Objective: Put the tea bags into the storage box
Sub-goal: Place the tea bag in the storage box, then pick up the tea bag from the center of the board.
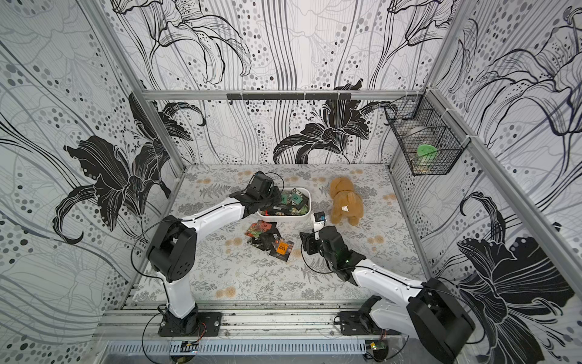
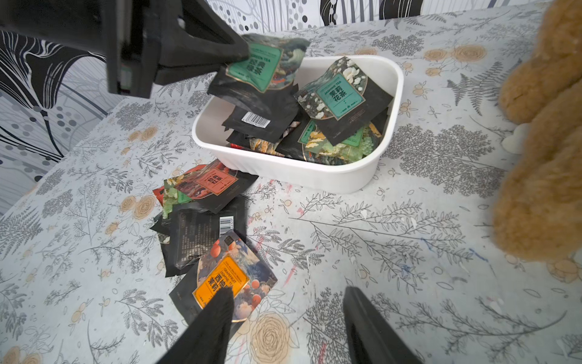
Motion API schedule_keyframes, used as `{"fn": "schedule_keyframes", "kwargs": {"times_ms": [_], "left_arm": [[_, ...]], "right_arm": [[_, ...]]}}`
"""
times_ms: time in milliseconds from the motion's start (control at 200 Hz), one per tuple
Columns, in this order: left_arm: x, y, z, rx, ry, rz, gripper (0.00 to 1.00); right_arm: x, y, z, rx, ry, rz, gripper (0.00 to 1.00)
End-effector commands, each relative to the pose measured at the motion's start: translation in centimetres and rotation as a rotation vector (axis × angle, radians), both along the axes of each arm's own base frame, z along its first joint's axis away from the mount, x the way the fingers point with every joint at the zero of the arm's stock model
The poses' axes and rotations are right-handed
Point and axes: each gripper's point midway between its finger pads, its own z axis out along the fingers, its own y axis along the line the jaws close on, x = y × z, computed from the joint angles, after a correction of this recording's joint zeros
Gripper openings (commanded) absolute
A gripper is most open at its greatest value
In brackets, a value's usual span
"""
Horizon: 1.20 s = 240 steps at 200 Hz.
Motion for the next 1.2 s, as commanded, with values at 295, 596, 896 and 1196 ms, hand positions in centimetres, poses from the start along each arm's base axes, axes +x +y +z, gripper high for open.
{"fn": "schedule_keyframes", "kwargs": {"times_ms": [295, 596, 896, 1196], "left_arm": [[3.5, 1.5, -2.8, 0.076, 0.002, 0.046, 0.03], [0.6, 6.4, 0.3, 0.238, -0.030, 0.095, 0.62], [-11.2, 6.1, -0.5, 0.186, 0.018, -0.141, 0.63], [-18.3, 1.3, -4.3, 0.087, 0.062, -0.313, 0.51]], "right_arm": [[0.3, 0.8, -0.7, -0.003, 0.018, 0.022, 0.61], [0.1, 3.1, -2.2, -0.010, 0.083, 0.127, 0.61], [0.0, 5.7, -4.7, -0.041, 0.193, 0.241, 0.43], [-0.4, 6.7, -6.8, -0.088, 0.275, 0.285, 0.23]]}}
